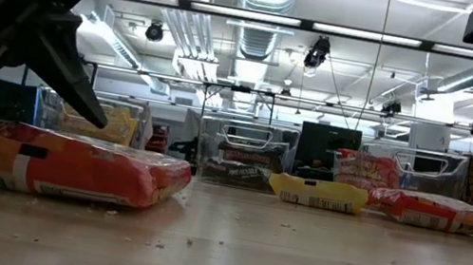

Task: Sort Maruchan noodles
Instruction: Put the orange noodle pack into the right transparent bin

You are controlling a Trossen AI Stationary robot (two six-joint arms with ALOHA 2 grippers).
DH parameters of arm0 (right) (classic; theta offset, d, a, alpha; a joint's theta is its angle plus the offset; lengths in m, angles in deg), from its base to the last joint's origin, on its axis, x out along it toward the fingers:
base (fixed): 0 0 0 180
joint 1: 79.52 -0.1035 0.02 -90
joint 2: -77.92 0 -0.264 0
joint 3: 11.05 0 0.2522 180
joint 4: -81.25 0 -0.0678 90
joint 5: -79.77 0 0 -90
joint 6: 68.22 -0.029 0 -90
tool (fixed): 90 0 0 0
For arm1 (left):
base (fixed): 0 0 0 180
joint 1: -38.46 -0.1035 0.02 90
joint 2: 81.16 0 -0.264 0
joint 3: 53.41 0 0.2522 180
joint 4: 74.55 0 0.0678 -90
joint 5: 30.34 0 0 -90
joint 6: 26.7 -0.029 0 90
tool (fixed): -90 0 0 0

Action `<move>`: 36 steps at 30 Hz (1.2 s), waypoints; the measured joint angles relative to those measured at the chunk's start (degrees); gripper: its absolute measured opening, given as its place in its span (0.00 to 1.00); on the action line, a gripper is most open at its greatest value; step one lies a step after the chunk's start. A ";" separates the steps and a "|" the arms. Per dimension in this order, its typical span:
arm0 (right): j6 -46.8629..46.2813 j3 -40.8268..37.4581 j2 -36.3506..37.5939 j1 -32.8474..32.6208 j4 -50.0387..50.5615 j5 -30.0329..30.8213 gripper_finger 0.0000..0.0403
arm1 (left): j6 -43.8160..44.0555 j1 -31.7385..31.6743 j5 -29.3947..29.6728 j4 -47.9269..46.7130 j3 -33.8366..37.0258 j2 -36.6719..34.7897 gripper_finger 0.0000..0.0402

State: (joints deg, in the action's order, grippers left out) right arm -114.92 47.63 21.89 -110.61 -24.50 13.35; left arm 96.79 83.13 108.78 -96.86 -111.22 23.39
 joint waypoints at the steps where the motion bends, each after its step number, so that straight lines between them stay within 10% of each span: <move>1: 0.00 0.00 0.00 0.00 -0.02 0.01 0.68 | 0.00 -0.13 0.00 -0.03 -0.02 0.00 0.78; 17: 0.00 0.00 0.00 0.00 0.00 -0.01 0.68 | -3.87 -0.72 -0.55 1.36 0.20 0.09 0.77; 36: 1.35 0.00 0.00 0.00 0.00 0.01 0.68 | -10.95 -1.77 -2.54 4.90 -0.11 0.20 0.54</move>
State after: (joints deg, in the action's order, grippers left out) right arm -113.57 47.63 21.89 -110.61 -24.50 13.36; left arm 85.84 81.36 106.25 -91.96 -111.33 23.59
